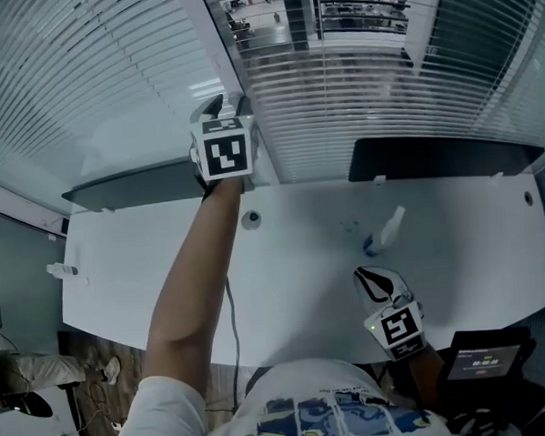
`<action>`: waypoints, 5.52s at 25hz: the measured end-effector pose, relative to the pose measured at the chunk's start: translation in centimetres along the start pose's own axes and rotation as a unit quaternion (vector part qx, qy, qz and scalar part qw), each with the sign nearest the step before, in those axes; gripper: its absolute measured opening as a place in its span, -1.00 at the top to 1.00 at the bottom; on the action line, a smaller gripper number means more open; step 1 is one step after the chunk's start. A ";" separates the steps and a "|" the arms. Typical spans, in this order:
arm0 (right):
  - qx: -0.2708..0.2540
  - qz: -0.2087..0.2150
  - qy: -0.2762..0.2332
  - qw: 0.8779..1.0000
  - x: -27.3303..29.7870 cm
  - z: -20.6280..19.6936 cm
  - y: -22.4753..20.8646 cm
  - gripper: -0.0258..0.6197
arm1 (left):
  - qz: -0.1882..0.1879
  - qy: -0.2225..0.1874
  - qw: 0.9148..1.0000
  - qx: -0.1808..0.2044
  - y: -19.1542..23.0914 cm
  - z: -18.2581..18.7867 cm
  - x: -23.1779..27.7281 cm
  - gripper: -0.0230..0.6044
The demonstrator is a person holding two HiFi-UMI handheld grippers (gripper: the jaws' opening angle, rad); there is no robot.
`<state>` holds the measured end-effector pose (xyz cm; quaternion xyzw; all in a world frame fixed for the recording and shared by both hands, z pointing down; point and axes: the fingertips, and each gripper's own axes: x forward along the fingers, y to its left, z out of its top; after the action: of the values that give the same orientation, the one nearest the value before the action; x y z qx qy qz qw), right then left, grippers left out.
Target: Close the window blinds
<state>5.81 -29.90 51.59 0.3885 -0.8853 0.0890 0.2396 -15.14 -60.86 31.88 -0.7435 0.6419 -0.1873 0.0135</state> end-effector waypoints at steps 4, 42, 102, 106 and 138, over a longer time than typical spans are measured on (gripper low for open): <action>-0.009 -0.001 -0.004 1.000 0.0 0.4 -0.1 0.88 | 0.041 0.012 0.974 0.222 -1.0 -0.3 0.5 0.39; 0.016 -0.002 0.005 1.000 0.1 0.6 -0.2 0.88 | -0.088 -0.058 0.917 -0.384 0.5 -1.1 1.6 0.51; -0.088 -0.053 -0.070 0.992 -13.6 8.1 27.0 0.88 | -0.339 -0.034 0.940 -0.034 -6.0 -20.5 -54.3 0.90; -0.079 -0.054 -0.061 0.994 -15.2 6.7 30.1 0.88 | -0.354 -0.022 0.933 -0.056 -6.2 -22.7 -58.0 0.90; -0.079 -0.013 -0.081 0.994 -33.1 -2.9 35.4 0.91 | -0.360 -0.021 0.927 -0.103 -20.1 -22.5 -74.8 0.90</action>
<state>0.22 16.58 38.78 0.3854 -0.9010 -0.0160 0.1986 -10.67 19.40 38.49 -0.9257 0.3462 -0.0964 -0.1179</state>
